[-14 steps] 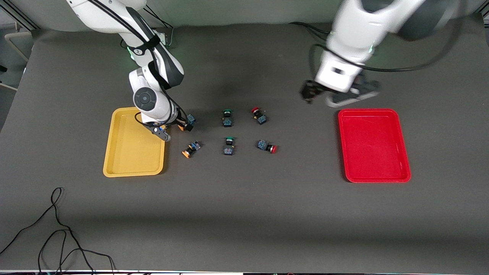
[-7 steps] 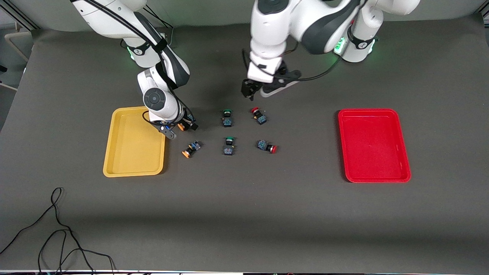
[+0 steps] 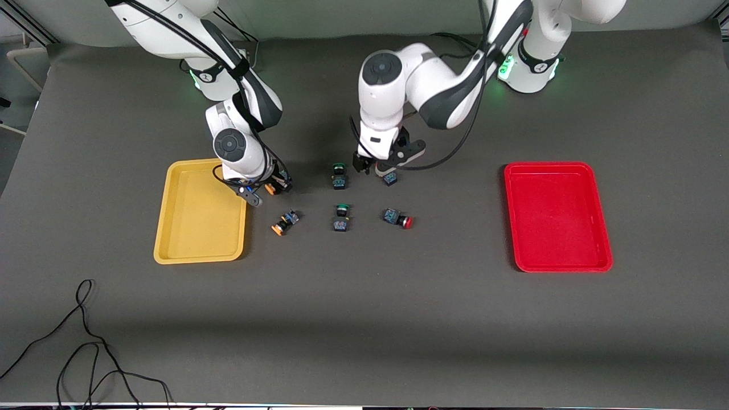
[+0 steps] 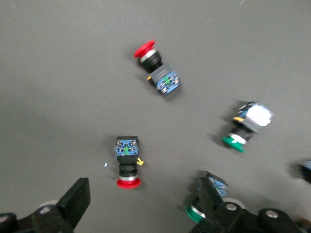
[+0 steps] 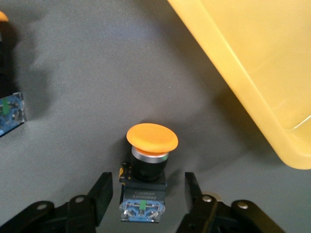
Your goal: Place red and yellow buttons in trays
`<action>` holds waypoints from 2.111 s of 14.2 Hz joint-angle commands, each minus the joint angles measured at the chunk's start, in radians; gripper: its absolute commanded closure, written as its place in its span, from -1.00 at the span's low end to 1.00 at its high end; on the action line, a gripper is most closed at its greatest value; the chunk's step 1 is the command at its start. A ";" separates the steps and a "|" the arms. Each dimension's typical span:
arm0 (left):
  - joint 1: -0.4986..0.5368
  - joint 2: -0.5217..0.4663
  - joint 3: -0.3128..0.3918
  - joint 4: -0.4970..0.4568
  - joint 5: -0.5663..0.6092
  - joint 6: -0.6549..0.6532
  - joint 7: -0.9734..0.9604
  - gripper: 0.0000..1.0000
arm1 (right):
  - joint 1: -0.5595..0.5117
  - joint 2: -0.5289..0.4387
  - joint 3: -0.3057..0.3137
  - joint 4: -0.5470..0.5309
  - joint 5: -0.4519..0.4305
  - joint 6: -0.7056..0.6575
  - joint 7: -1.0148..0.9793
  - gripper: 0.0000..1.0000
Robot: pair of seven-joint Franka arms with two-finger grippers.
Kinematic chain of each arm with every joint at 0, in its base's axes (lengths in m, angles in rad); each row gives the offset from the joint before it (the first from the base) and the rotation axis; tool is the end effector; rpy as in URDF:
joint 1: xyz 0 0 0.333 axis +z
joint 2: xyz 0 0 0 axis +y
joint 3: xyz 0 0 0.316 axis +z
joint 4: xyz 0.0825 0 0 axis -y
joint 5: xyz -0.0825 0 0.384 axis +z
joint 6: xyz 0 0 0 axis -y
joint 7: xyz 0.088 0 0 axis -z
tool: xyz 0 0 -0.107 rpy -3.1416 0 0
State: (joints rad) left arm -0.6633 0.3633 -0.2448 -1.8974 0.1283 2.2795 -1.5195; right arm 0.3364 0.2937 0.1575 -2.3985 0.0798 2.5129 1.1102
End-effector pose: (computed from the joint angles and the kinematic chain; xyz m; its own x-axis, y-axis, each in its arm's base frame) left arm 0.3957 -0.4882 0.3191 0.8544 0.5195 0.0153 0.5189 -0.8543 0.0309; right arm 0.4209 0.2300 0.1823 0.7578 -0.6348 -0.1512 -0.6224 -0.7727 0.1246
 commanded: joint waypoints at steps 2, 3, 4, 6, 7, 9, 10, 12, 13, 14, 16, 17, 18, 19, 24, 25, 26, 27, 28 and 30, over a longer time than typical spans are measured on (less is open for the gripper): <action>-0.029 0.035 0.018 -0.095 0.065 0.093 -0.062 -0.99 | 0.001 0.004 0.002 -0.007 -0.002 0.035 0.016 0.39; -0.029 0.067 0.021 -0.095 0.097 0.121 -0.070 -0.99 | 0.000 -0.004 0.002 -0.007 -0.002 0.032 0.016 0.54; -0.029 0.098 0.021 -0.095 0.117 0.144 -0.073 -0.99 | 0.000 -0.014 0.002 -0.005 -0.002 0.024 0.019 0.66; -0.027 0.138 0.025 -0.092 0.120 0.182 -0.074 -0.99 | -0.003 -0.072 0.001 0.002 -0.002 -0.052 0.023 0.77; -0.024 0.154 0.025 -0.088 0.120 0.187 -0.074 -0.99 | -0.008 -0.144 -0.009 0.016 0.000 -0.136 0.011 0.82; -0.022 0.172 0.025 -0.086 0.120 0.196 -0.073 -0.74 | -0.023 -0.253 -0.018 0.019 0.001 -0.254 -0.021 0.82; -0.021 0.178 0.027 -0.086 0.120 0.201 -0.073 -0.45 | -0.031 -0.302 -0.045 0.019 0.001 -0.297 -0.068 0.82; -0.016 0.181 0.027 -0.080 0.120 0.201 -0.071 0.32 | -0.033 -0.387 -0.146 0.019 0.001 -0.373 -0.191 0.82; -0.006 0.181 0.025 -0.078 0.120 0.201 -0.071 0.63 | -0.033 -0.421 -0.209 0.019 0.001 -0.408 -0.278 0.82; -0.006 0.181 0.025 -0.077 0.120 0.199 -0.071 0.81 | -0.033 -0.442 -0.276 0.019 0.000 -0.434 -0.356 0.82; -0.004 0.181 0.025 -0.068 0.119 0.193 -0.071 0.85 | -0.031 -0.436 -0.352 0.013 -0.002 -0.445 -0.438 0.82; 0.008 0.178 0.025 -0.052 0.119 0.181 -0.062 0.85 | -0.033 -0.418 -0.355 0.004 -0.009 -0.425 -0.441 0.82; 0.023 0.155 0.022 -0.043 0.119 0.167 -0.062 0.85 | -0.033 -0.386 -0.374 -0.013 -0.009 -0.384 -0.444 0.82; 0.039 0.119 0.019 -0.034 0.114 0.128 -0.053 0.87 | -0.033 -0.369 -0.389 -0.045 -0.009 -0.326 -0.472 0.82; 0.151 -0.067 0.007 -0.028 -0.085 -0.058 0.425 1.00 | -0.034 -0.239 -0.470 -0.137 -0.006 -0.088 -0.602 0.82; 0.193 -0.104 0.009 -0.029 -0.120 -0.115 0.535 1.00 | -0.034 -0.220 -0.475 -0.139 -0.005 -0.073 -0.604 0.82; 0.249 -0.136 0.007 -0.041 -0.136 -0.165 0.644 1.00 | -0.034 -0.199 -0.473 -0.139 -0.002 -0.057 -0.610 0.82; 0.302 -0.165 0.009 -0.058 -0.153 -0.205 0.751 1.00 | -0.034 -0.180 -0.473 -0.139 0.003 -0.049 -0.628 0.81; 0.351 -0.193 0.010 -0.084 -0.159 -0.236 0.845 1.00 | -0.034 -0.166 -0.475 -0.140 0.006 -0.036 -0.648 0.81; 0.475 -0.256 0.013 -0.165 -0.159 -0.255 1.044 1.00 | -0.045 -0.159 -0.478 -0.140 0.006 -0.026 -0.652 0.78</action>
State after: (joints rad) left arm -0.2873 0.1907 -0.2208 -1.9533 -0.0054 2.0295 -0.6504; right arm 0.2943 0.1260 -0.3102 -2.5409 0.0768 2.4678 0.4943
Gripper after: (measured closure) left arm 0.595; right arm 0.612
